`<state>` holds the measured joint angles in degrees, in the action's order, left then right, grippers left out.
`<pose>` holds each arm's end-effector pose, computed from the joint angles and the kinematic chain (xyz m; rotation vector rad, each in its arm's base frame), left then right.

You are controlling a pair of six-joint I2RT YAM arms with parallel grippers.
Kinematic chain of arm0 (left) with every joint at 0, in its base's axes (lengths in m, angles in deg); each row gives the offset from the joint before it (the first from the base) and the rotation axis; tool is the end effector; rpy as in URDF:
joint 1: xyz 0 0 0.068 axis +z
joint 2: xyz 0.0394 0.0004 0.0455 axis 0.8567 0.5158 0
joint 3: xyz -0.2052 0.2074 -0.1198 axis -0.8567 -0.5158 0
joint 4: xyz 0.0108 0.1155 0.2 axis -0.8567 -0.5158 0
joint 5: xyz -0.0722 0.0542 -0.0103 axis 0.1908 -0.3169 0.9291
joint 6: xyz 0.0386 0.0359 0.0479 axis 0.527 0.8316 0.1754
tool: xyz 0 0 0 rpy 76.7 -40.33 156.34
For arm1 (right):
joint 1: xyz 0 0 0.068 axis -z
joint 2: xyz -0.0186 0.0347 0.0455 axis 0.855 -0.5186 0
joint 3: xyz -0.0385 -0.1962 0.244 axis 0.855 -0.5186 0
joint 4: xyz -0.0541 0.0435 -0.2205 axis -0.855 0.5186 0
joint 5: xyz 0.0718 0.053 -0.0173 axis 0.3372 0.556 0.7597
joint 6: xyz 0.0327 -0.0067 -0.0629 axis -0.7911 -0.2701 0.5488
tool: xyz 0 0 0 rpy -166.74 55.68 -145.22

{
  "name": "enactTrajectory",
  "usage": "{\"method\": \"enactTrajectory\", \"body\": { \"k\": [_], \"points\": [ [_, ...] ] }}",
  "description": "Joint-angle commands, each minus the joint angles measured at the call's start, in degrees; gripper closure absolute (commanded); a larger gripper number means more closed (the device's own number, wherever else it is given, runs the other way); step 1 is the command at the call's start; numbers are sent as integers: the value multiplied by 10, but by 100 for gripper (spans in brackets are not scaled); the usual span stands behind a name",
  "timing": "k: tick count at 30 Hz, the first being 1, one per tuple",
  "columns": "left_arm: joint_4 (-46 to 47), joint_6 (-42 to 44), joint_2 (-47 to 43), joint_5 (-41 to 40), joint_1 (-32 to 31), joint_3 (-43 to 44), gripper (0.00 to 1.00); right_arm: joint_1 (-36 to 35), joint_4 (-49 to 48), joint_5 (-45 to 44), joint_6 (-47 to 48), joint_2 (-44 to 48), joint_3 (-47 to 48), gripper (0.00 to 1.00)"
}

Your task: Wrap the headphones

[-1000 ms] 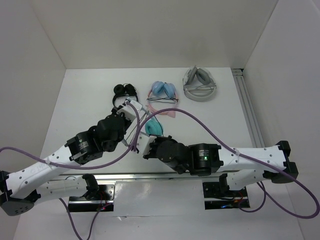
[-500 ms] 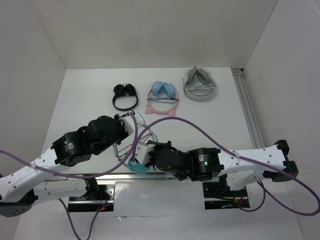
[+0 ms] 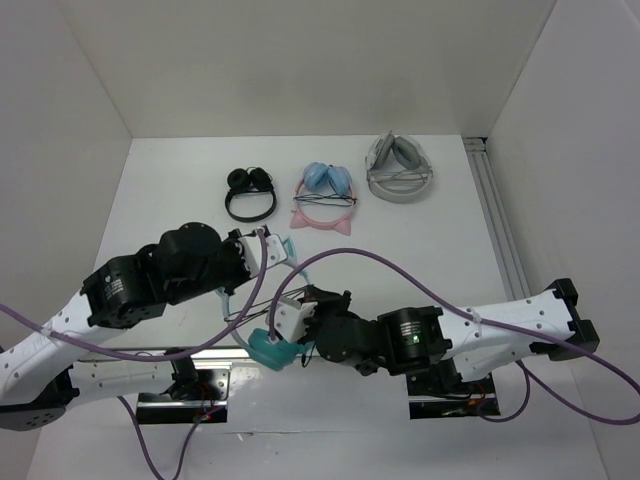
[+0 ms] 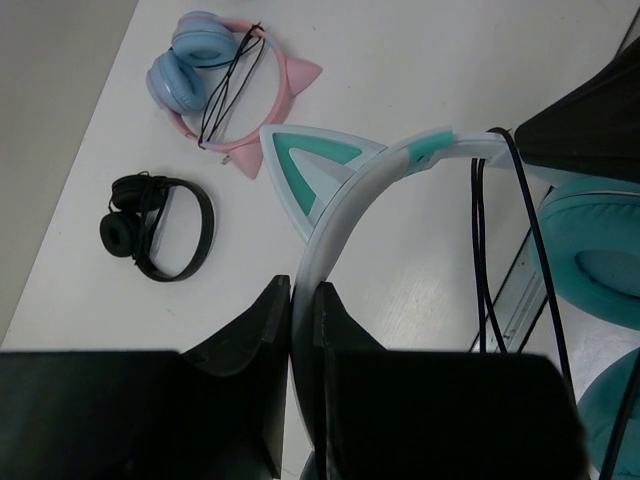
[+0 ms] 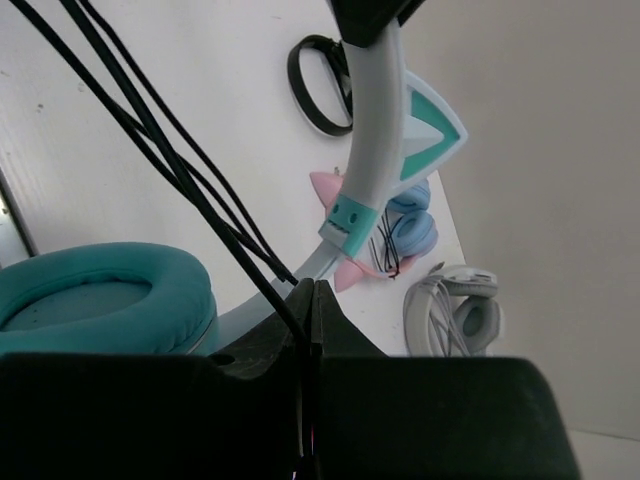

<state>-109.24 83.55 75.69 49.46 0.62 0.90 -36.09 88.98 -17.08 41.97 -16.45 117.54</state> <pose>0.0739 -0.0960 0.4442 1.0991 1.6936 -0.2628 0.0256 0.2252 0.3987 -1.3378 1.3295 -0.0820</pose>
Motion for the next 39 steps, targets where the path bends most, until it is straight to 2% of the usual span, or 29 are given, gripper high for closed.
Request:
{"method": "enactTrajectory", "body": {
  "k": [1, 4, 7, 11, 18, 25, 32, 37, 39],
  "points": [
    [-23, 22, -6, 24, -2, 24, 100, -8, 6, -87, 7, 24, -1, 94],
    [-29, 28, -6, 30, -2, 34, 100, -8, 21, -91, -6, 23, -1, 92],
    [-34, 28, -6, 41, -2, 39, 100, 1, 41, -59, -28, 31, 22, 83],
    [-46, 33, 8, 58, -2, 72, 100, 14, 54, -30, -35, 58, 28, 79],
    [-52, 38, 20, 50, -2, 107, 100, 26, 54, -19, -47, 64, 10, 79],
    [-74, 38, 38, 43, -2, 147, 100, 107, 36, 56, -52, 64, -8, 75],
    [-79, 33, 59, 25, -2, 171, 100, 185, -4, 141, -47, 63, -37, 75],
    [-74, 33, 59, 30, -2, 166, 100, 206, -20, 141, -47, 57, -42, 75],
    [-74, 28, 59, 30, -2, 153, 100, 216, -39, 111, -47, 70, -42, 73]
  ]
}}
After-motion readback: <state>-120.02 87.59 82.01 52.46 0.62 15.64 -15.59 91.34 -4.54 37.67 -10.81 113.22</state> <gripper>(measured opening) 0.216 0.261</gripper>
